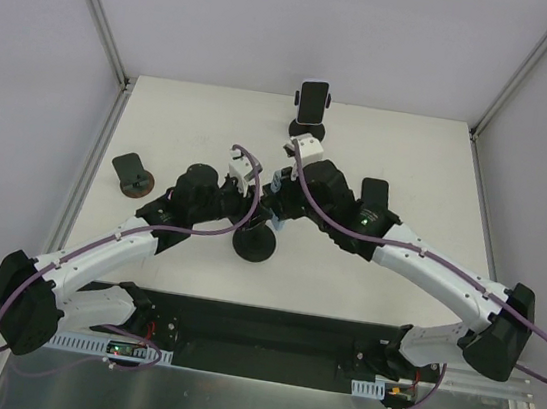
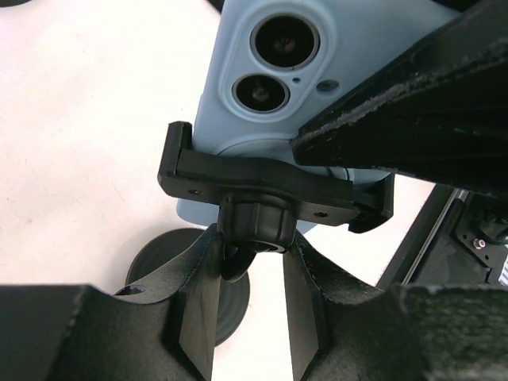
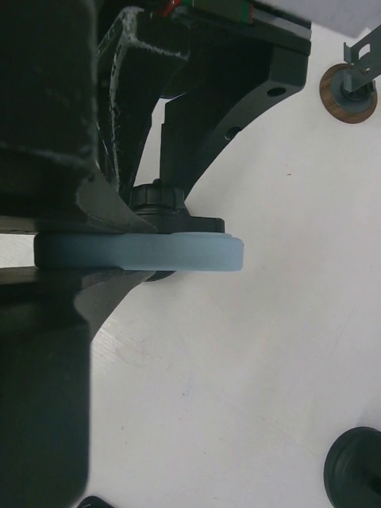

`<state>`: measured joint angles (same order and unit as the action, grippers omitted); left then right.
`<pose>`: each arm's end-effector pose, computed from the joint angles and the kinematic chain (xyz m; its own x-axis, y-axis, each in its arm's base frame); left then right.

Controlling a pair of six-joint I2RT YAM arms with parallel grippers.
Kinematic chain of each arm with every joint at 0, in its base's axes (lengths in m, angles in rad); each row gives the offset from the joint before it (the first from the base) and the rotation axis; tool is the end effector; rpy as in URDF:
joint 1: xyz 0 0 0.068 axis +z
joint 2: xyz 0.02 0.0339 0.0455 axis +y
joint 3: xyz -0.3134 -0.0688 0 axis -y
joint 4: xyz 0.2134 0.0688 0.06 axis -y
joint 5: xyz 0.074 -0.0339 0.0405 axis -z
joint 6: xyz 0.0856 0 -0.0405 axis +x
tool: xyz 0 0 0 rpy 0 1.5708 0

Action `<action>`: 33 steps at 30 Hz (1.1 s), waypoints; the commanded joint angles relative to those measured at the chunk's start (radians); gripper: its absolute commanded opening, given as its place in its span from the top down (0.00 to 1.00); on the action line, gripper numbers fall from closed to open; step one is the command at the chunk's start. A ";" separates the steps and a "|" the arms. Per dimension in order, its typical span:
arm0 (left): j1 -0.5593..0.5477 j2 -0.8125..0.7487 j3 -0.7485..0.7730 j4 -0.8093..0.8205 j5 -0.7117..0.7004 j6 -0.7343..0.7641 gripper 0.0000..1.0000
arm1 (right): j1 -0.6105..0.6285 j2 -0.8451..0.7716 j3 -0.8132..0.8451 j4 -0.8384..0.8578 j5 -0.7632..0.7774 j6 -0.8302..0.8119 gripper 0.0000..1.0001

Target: Remove the phone from the phone stand

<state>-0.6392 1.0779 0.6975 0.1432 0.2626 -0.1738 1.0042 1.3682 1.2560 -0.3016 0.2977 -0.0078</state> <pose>0.1829 -0.1636 0.3293 -0.3204 0.0301 -0.9468 0.7343 0.6394 -0.2282 0.1921 0.2552 0.3936 -0.2107 -0.3450 -0.9147 -0.6641 0.7371 -0.1251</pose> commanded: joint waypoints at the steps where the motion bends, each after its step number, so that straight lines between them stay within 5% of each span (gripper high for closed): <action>1: 0.108 0.005 0.028 -0.022 -0.278 -0.032 1.00 | -0.035 -0.161 -0.007 -0.133 0.023 0.003 0.99; 7: 0.110 0.019 0.033 -0.028 -0.264 -0.029 1.00 | -0.039 -0.212 -0.036 -0.067 -0.012 -0.026 0.99; 13: 0.108 -0.024 -0.022 0.119 -0.041 0.049 1.00 | -0.036 -0.176 -0.036 -0.047 -0.060 -0.050 0.99; 18: 0.096 -0.052 -0.061 0.213 0.133 0.111 0.56 | -0.024 -0.127 -0.018 -0.028 -0.080 -0.066 0.99; 21: 0.085 -0.050 -0.062 0.213 0.145 0.129 0.43 | -0.010 -0.095 0.003 -0.028 -0.083 -0.076 0.99; 33: 0.047 -0.023 -0.047 0.214 0.253 0.154 0.20 | 0.056 -0.020 0.048 -0.024 -0.037 -0.119 0.99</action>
<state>-0.5701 1.0489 0.6296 0.2775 0.4507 -0.0399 1.0309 1.3365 1.2476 -0.3592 0.2703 -0.1173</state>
